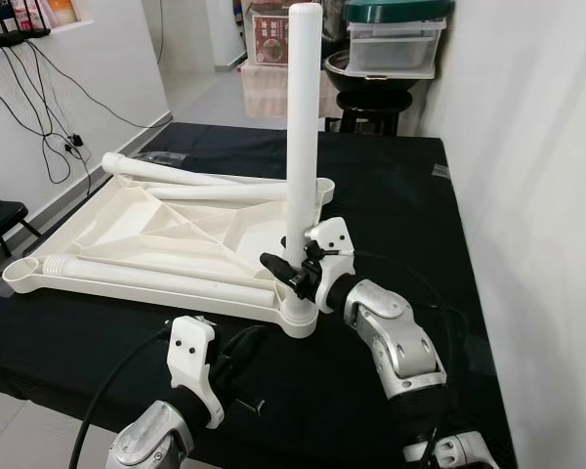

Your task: Building children table

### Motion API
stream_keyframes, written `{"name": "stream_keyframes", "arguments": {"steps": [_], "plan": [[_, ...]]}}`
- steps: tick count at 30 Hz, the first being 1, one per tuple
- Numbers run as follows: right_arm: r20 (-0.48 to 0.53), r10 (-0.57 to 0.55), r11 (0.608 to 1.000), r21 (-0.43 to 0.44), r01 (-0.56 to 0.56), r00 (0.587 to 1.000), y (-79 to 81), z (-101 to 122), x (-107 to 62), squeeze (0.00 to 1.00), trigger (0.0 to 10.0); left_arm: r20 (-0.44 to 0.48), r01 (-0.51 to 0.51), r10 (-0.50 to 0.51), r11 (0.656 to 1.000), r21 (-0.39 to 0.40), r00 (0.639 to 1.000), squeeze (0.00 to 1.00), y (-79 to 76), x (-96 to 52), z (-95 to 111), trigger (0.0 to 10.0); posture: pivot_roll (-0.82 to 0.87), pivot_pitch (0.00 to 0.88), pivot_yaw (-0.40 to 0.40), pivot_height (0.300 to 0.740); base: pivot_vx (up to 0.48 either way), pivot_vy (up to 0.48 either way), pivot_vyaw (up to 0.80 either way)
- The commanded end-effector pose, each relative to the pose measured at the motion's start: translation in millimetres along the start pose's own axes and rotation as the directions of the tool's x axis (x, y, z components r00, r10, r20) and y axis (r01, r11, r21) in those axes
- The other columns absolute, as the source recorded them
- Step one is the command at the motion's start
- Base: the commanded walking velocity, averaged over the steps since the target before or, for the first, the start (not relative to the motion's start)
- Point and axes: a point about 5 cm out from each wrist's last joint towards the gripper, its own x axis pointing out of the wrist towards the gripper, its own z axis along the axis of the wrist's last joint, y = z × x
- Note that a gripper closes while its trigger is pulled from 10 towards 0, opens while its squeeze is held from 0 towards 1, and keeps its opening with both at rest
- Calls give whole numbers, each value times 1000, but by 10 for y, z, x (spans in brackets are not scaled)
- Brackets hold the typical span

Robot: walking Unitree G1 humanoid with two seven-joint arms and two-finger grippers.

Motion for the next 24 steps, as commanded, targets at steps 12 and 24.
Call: {"name": "stream_keyframes", "arguments": {"steps": [12,24], "plan": [[-40,605,796,-1,-605,795,-45,127,-49,0,10000,-5,-12,12,1000,-13,1000,0,25,12,-27,10000,13,40,2,740,0,0,0],[-63,686,728,61,-683,725,-107,107,76,0,2471,-6,-13,13,1000,-15,1000,0,16,8,-32,10000,28,39,1,740,0,0,0]]}}
